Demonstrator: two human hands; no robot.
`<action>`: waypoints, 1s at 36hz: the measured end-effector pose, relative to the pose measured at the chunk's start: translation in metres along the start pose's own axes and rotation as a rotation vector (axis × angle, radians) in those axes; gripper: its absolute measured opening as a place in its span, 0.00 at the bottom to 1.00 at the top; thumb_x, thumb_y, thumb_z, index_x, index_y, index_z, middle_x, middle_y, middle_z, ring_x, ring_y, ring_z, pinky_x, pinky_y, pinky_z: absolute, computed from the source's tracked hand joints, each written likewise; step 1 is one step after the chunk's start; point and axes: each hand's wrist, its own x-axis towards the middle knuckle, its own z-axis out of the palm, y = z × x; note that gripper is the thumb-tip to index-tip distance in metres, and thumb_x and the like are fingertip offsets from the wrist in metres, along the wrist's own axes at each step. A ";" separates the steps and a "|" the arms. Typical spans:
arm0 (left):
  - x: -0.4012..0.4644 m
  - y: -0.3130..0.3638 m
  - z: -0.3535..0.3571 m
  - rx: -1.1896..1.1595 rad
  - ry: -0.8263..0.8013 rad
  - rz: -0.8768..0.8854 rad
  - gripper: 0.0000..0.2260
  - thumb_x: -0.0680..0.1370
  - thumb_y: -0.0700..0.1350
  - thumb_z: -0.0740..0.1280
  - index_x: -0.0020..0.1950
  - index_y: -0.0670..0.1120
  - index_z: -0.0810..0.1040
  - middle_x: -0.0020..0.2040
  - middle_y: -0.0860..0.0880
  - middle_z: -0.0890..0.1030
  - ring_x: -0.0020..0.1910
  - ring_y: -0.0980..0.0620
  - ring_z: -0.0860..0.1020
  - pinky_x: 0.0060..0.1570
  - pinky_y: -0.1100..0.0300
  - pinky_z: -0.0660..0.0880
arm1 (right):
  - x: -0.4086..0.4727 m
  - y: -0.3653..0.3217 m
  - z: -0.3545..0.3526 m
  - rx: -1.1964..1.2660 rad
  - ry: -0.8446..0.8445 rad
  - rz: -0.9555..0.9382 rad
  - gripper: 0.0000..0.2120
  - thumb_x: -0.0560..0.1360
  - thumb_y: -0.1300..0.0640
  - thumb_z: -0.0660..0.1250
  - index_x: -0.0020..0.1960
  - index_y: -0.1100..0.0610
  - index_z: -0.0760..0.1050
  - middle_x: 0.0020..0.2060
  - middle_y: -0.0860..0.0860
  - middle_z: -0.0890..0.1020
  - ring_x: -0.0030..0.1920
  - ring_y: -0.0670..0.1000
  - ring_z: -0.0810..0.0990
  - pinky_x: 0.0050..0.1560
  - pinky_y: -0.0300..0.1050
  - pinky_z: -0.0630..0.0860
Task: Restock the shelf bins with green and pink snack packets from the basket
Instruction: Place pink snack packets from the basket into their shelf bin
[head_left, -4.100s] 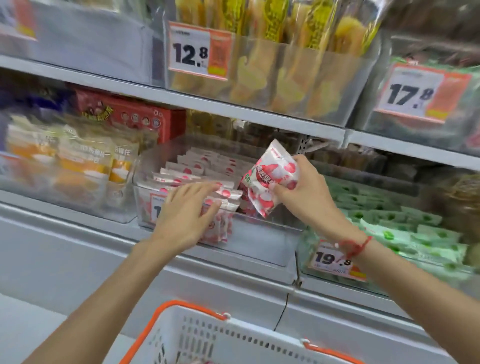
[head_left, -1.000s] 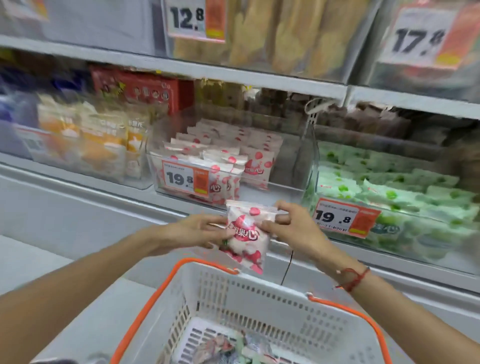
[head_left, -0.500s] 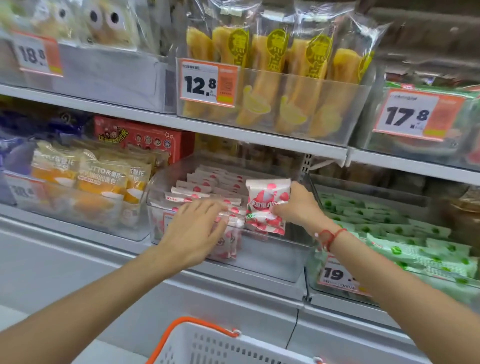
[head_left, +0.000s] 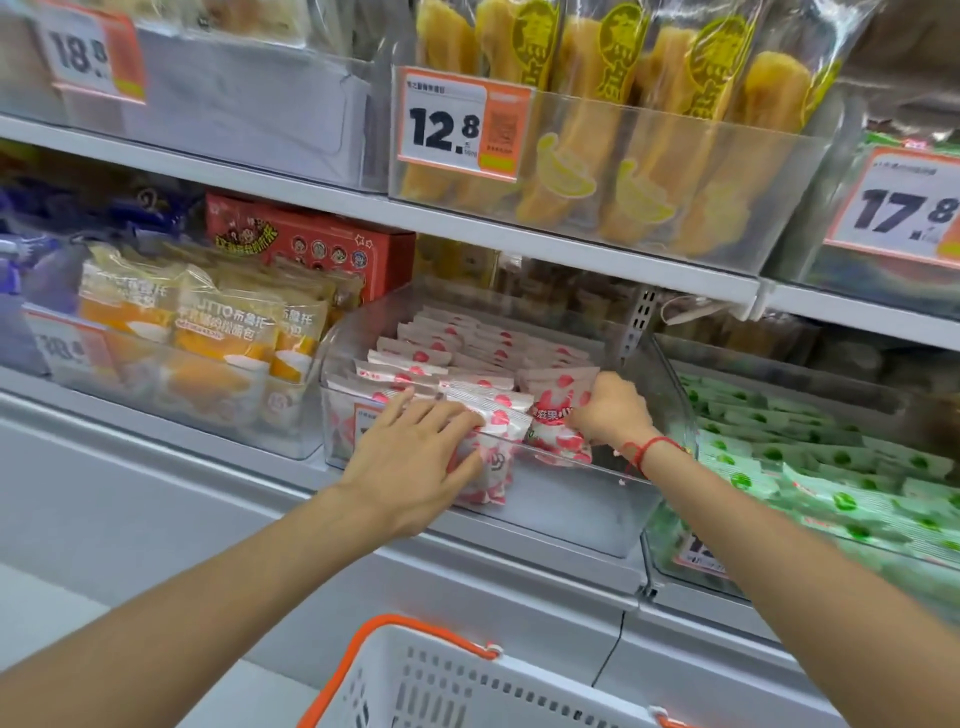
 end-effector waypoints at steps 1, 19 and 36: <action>0.000 0.000 0.000 0.001 -0.001 -0.001 0.35 0.72 0.64 0.32 0.72 0.57 0.62 0.71 0.58 0.66 0.71 0.56 0.62 0.74 0.56 0.44 | 0.001 0.000 0.006 -0.009 -0.020 -0.008 0.12 0.69 0.58 0.68 0.52 0.61 0.77 0.50 0.58 0.82 0.51 0.60 0.81 0.52 0.49 0.79; 0.000 -0.001 0.002 0.000 -0.053 -0.010 0.36 0.72 0.65 0.31 0.76 0.56 0.55 0.74 0.56 0.62 0.74 0.54 0.57 0.74 0.55 0.43 | -0.001 -0.012 0.012 -0.437 0.019 -0.365 0.25 0.71 0.55 0.71 0.65 0.54 0.66 0.58 0.54 0.74 0.54 0.57 0.76 0.48 0.47 0.75; -0.034 0.065 -0.010 -0.288 -0.051 -0.215 0.08 0.78 0.52 0.61 0.52 0.54 0.78 0.50 0.54 0.82 0.52 0.49 0.78 0.44 0.58 0.71 | -0.125 0.029 0.000 0.260 0.300 -0.664 0.09 0.69 0.61 0.71 0.42 0.50 0.74 0.36 0.41 0.71 0.38 0.45 0.70 0.39 0.40 0.67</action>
